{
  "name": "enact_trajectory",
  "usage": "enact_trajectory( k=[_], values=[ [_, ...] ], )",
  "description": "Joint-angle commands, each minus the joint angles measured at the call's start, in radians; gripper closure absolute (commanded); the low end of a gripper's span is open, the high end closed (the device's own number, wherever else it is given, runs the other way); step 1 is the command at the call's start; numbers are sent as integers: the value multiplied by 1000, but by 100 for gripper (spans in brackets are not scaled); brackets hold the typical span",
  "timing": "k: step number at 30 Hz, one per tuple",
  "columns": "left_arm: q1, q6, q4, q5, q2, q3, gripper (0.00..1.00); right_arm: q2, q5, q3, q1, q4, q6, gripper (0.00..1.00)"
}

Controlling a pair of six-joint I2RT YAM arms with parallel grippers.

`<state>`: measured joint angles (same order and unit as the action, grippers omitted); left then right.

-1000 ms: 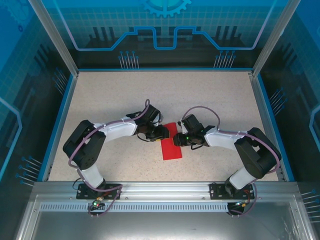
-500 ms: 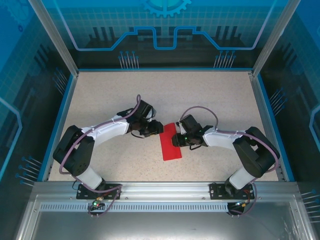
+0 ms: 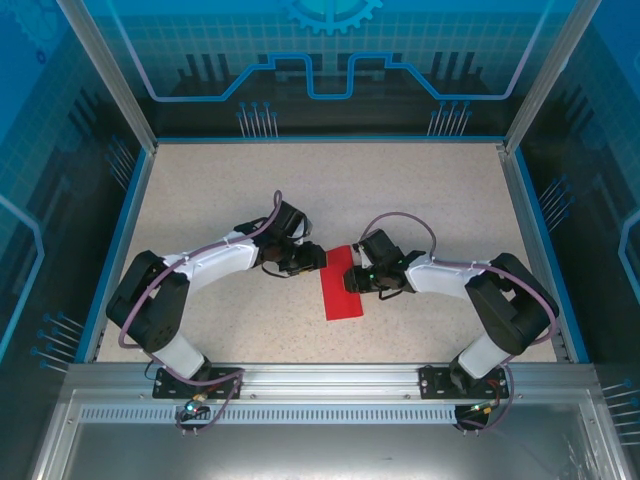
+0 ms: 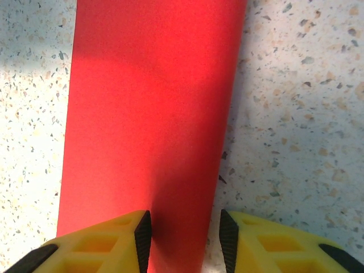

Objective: Fold a paper plane with a square sheet of paper (pick it up from the middle)
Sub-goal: Hold the square sheet of paper at the center of the table.

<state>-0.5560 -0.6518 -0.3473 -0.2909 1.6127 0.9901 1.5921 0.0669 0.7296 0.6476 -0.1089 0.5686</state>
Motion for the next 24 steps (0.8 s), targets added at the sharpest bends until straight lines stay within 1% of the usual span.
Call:
enact_trajectory(
  k=[1,24],
  values=[
    [8,20,-30,11,-14,-19,58,21,-7,22,12,-15,5,60],
    [7,13,-7,-1,27,-16,58,35,-9,24,23,-26,-15,60]
  ],
)
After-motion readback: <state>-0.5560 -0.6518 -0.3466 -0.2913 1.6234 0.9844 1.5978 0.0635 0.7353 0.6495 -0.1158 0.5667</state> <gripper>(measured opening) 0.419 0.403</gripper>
